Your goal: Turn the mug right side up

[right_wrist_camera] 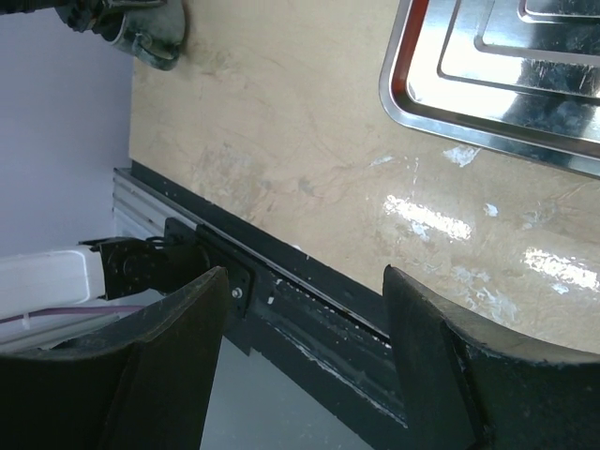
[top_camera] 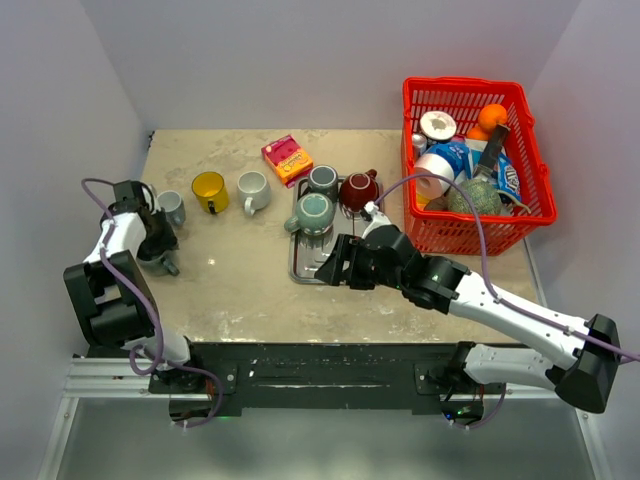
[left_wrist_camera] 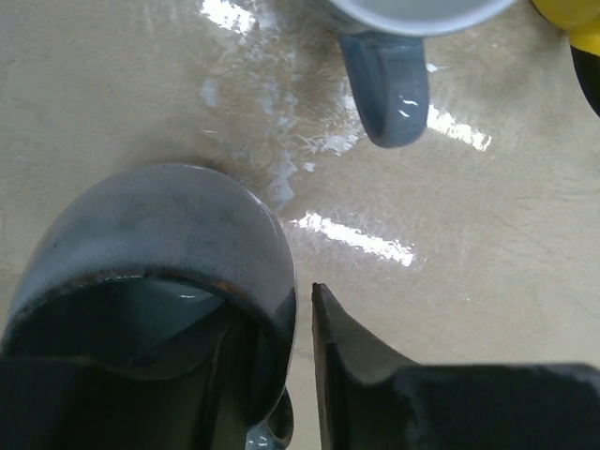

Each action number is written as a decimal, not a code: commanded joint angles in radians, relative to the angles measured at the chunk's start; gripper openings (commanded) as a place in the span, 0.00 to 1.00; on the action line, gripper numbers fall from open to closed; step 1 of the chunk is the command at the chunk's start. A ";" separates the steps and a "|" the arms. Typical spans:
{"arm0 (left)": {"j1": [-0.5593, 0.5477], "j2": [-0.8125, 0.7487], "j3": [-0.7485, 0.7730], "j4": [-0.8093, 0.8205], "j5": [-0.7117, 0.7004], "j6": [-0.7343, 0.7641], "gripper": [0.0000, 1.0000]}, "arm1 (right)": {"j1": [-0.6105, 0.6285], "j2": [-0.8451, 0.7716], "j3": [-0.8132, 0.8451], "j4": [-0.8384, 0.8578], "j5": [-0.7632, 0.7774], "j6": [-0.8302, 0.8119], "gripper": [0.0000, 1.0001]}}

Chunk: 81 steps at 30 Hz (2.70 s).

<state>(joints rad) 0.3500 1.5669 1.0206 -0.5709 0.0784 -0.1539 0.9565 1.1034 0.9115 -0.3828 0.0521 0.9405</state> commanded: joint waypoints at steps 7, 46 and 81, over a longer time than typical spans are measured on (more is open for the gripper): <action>0.017 -0.028 0.131 -0.059 -0.008 -0.003 0.50 | 0.001 -0.057 0.000 0.002 0.015 0.006 0.74; 0.012 -0.671 -0.060 0.126 0.495 -0.248 0.99 | 0.068 0.668 0.677 -0.398 0.689 0.433 0.95; -0.137 -0.966 -0.550 0.453 0.483 -0.297 0.99 | -0.044 1.182 1.069 -0.387 0.689 0.827 0.90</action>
<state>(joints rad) 0.2146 0.6037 0.4488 -0.1459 0.5793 -0.4534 0.9218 2.2585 1.9182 -0.8219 0.7036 1.7462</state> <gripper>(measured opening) 0.992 0.904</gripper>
